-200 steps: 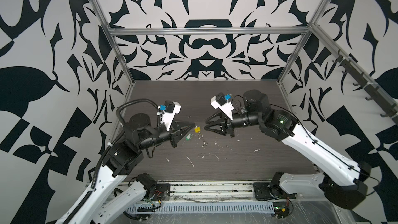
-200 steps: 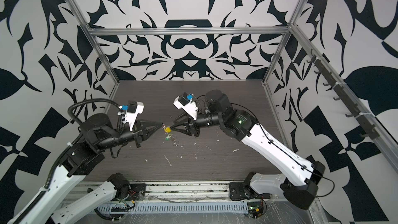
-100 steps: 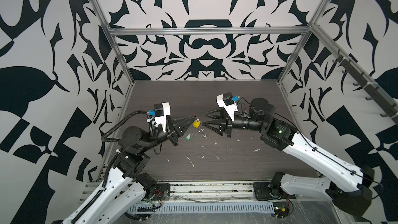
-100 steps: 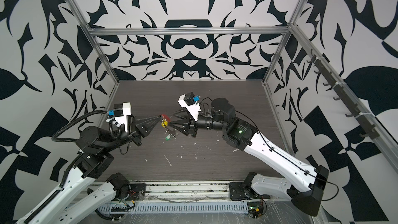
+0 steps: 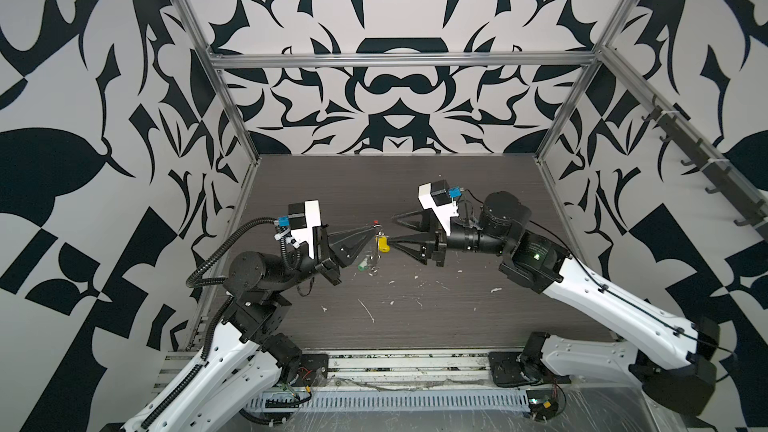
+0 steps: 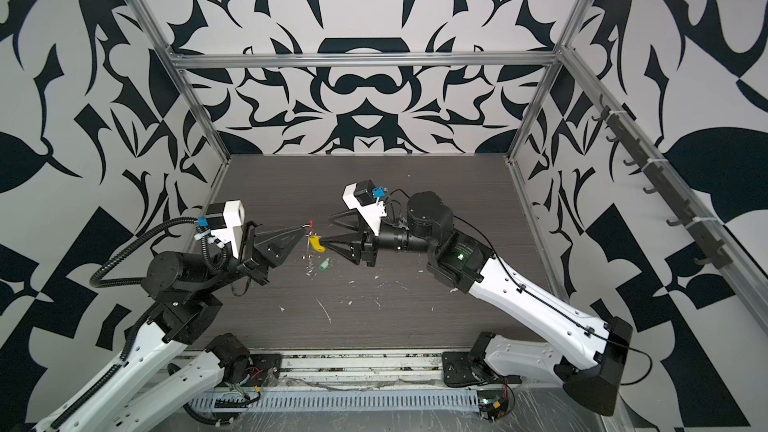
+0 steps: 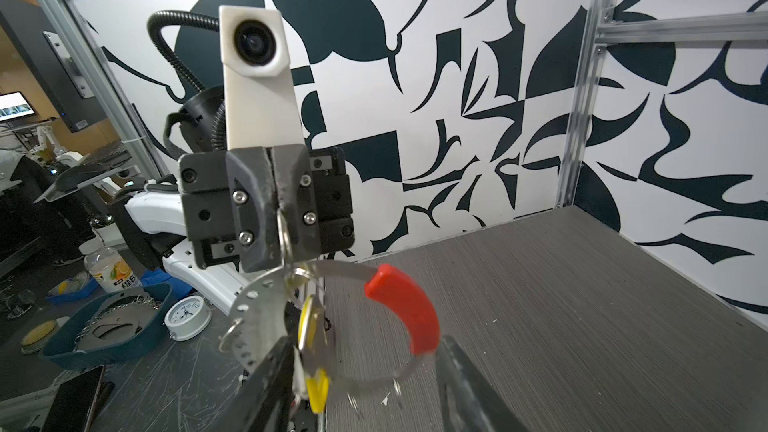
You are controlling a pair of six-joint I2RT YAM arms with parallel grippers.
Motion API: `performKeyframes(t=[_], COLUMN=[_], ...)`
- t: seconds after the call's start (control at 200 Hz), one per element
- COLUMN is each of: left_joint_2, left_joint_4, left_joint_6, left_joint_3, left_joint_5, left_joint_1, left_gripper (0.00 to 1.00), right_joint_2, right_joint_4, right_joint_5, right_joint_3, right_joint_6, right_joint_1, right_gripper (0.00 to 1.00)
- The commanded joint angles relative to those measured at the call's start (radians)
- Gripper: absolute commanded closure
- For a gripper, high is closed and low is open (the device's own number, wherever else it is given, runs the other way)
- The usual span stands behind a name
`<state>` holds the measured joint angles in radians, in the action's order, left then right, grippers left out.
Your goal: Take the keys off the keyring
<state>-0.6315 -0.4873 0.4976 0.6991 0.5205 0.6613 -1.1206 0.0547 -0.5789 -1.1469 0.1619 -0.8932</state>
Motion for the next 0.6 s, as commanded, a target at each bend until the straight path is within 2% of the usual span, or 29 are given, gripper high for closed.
performKeyframes(t=[0.0, 0.3, 0.595], left_joint_2=[0.003, -0.002, -0.012], left_joint_4=[-0.055, -0.070, -0.078], left_joint_6=[0.011, 0.013, 0.018], left_joint_3=[-0.007, -0.014, -0.011], left_joint_5=[-0.003, -0.030, -0.034], left_joint_1=[0.001, 0.001, 0.001], left_gripper=[1.00, 1.00, 1.00], right_joint_2=[0.011, -0.008, -0.036], right_joint_4=[0.086, 0.134, 0.142], right_joint_5=[-0.042, -0.069, -0.085], right_joint_3=[0.008, 0.012, -0.001], right_joint_6=[0.020, 0.044, 0.044], right_joint_1=[-0.009, -0.015, -0.022], right_gripper=[0.42, 0.41, 0.49])
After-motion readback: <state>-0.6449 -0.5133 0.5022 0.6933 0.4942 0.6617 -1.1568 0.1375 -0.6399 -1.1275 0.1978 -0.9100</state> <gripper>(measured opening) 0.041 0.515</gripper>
